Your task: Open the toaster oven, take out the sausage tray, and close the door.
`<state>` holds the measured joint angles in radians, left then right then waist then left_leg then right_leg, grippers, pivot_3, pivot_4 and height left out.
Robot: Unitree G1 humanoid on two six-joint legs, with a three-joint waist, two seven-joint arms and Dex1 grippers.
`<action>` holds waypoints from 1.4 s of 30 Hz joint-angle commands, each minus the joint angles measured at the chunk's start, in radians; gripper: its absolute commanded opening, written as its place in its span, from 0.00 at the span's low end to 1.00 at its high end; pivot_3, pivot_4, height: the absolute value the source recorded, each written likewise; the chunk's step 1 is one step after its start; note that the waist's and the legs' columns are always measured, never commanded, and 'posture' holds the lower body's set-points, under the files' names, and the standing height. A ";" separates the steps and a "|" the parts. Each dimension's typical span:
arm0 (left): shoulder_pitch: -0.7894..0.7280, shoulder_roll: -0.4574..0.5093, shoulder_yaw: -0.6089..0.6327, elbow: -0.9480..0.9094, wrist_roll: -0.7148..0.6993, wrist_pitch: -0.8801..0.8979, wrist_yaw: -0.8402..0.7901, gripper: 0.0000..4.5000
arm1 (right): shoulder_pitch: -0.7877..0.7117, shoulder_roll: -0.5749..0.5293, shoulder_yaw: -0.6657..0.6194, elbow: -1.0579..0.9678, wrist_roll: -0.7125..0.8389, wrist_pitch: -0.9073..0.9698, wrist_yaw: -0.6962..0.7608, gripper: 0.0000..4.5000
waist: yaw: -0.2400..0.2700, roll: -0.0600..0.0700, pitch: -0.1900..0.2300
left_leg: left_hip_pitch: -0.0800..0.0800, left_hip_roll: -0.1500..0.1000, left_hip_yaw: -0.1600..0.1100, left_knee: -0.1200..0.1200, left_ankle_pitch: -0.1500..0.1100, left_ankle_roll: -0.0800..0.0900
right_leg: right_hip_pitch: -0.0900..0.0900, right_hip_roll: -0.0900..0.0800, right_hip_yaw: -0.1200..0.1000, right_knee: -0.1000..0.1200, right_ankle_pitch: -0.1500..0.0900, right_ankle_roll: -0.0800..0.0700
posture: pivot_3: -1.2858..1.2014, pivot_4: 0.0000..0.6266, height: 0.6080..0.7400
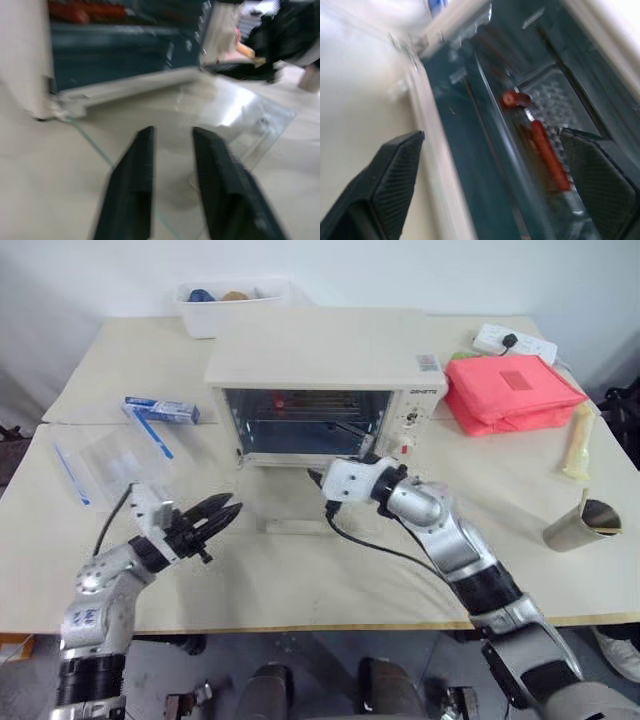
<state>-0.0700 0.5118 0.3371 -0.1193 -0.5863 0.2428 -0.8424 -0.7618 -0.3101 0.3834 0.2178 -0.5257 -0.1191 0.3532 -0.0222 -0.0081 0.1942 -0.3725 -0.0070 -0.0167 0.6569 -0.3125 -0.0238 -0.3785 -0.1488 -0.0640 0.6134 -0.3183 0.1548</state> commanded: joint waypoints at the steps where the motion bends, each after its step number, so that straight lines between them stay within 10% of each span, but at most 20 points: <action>1: 0.087 0.038 0.079 -0.145 -0.078 0.048 0.007 0.60 | -0.096 0.047 0.042 0.136 -0.136 0.090 -0.123 1.00 | -0.006 0.000 0.000 | 0.000 0.000 0.000 0.000 0.000 0.000 | 0.000 0.000 0.000 0.000 0.000 0.000 | 0.52 0.24 1.00; 7: 0.134 0.017 0.080 -0.264 -0.069 0.030 0.077 0.99 | -0.214 0.109 0.094 0.334 -0.234 0.116 -0.280 1.00 | -0.011 0.000 0.000 | 0.000 0.001 0.000 -0.001 -0.001 -0.001 | -0.001 0.001 0.000 0.000 0.000 -0.001 | 0.52 0.24 1.00; 12: 0.131 -0.032 0.057 -0.295 -0.068 0.034 0.147 0.99 | -0.287 0.163 0.124 0.499 -0.253 0.111 -0.341 1.00 | -0.017 0.000 0.000 | 0.000 0.001 0.001 -0.001 -0.001 -0.001 | -0.003 0.001 0.000 0.003 0.000 -0.001 | 0.52 0.24 1.00; 27: -0.119 -0.041 -0.040 -0.091 -0.038 0.035 0.148 1.00 | -0.411 0.193 0.147 0.681 -0.262 0.071 -0.491 0.01 | -0.035 -0.002 -0.001 | -0.003 0.001 0.003 -0.001 -0.001 -0.002 | -0.011 0.001 0.000 0.009 0.000 -0.002 | 0.52 0.24 1.00; 42: -0.444 -0.019 -0.031 0.190 -0.039 0.005 0.076 1.00 | -0.408 0.177 0.133 0.573 -0.244 0.032 -0.442 0.01 | -0.040 -0.002 -0.001 | -0.008 0.002 0.005 -0.001 0.000 -0.002 | -0.017 0.001 -0.001 0.011 0.000 -0.002 | 0.52 0.24 1.00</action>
<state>-0.5022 0.4807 0.2746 0.0799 -0.5999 0.2502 -0.7600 -1.1405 -0.1311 0.5510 0.8852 -0.8004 -0.0660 -0.0610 -0.0623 -0.0099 0.1932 -0.3805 -0.0053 -0.0122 0.6556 -0.3127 -0.0262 -0.3955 -0.1478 -0.0649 0.6243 -0.3180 0.1528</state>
